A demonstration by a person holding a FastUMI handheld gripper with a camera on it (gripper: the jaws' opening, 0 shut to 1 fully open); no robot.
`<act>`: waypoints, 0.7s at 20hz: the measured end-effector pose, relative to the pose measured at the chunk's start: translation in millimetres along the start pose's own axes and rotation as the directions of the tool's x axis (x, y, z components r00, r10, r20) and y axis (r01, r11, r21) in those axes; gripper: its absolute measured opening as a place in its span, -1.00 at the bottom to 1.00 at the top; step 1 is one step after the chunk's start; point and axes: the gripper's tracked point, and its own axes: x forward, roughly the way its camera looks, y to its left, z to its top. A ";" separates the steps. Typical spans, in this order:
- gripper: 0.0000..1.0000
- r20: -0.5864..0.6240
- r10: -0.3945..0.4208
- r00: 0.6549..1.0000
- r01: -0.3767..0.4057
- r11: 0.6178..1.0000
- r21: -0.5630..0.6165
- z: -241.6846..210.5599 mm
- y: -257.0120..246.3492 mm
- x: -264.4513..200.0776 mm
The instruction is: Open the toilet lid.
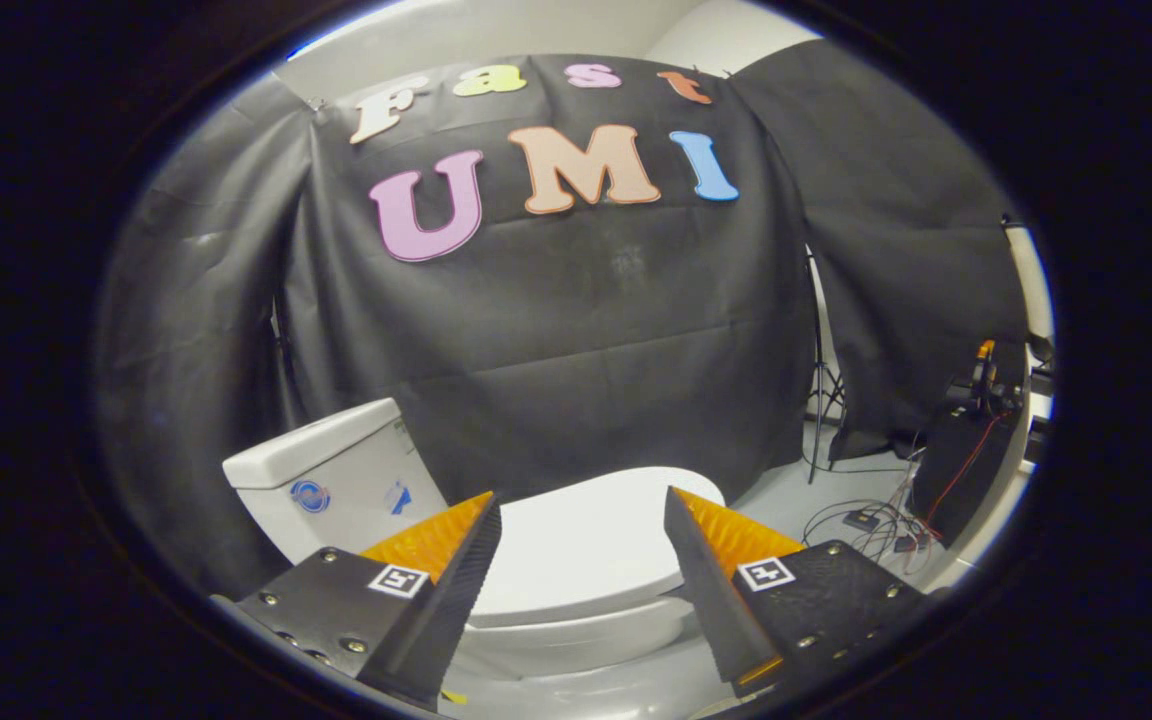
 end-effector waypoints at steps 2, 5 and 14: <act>0.92 -0.001 -0.005 1.000 0.005 1.000 0.010 -1.6 -2.2 0.5; 0.91 0.009 -0.015 1.000 0.015 0.999 0.030 0.4 -5.4 0.8; 0.87 0.155 -0.018 0.988 -0.027 0.959 0.283 22.7 -6.1 32.4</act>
